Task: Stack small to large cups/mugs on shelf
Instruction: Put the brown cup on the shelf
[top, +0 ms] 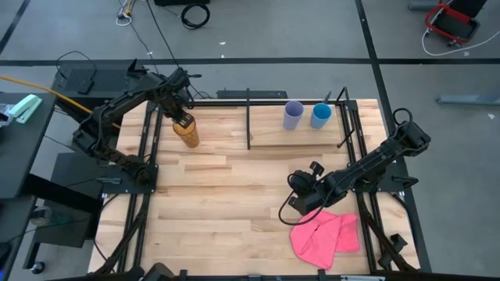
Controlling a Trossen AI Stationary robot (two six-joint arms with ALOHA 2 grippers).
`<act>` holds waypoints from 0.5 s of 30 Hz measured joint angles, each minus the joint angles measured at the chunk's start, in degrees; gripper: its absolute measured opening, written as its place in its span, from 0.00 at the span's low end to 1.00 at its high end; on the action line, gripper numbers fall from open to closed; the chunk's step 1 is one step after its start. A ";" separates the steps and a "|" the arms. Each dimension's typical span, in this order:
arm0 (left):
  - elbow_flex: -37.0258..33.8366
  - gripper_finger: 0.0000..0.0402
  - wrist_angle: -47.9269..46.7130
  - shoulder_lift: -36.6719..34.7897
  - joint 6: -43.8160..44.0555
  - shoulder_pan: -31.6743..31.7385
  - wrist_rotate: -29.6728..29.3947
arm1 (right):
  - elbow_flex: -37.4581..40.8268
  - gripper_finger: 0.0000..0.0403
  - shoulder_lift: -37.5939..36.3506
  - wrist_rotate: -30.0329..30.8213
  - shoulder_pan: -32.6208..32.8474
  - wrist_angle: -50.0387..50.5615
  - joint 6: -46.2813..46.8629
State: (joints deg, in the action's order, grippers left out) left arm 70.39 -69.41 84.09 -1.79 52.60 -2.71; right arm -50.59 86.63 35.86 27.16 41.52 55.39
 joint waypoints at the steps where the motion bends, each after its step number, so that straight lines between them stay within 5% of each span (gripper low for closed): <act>1: 0.00 0.22 -0.07 0.00 -0.19 0.00 0.00 | 0.00 0.21 0.00 0.18 0.00 0.00 -0.02; 10: 0.04 0.05 -0.12 -0.10 -0.09 0.00 0.64 | 0.00 0.21 0.00 0.35 0.00 -0.02 -0.06; 15: 0.09 0.05 -0.17 -0.15 0.05 -0.20 0.59 | -0.02 0.21 0.00 0.54 0.00 -0.02 -0.06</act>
State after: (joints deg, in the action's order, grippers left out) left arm 70.48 -69.58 83.94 -1.74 52.40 -2.12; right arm -50.61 86.63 36.40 27.16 41.50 55.33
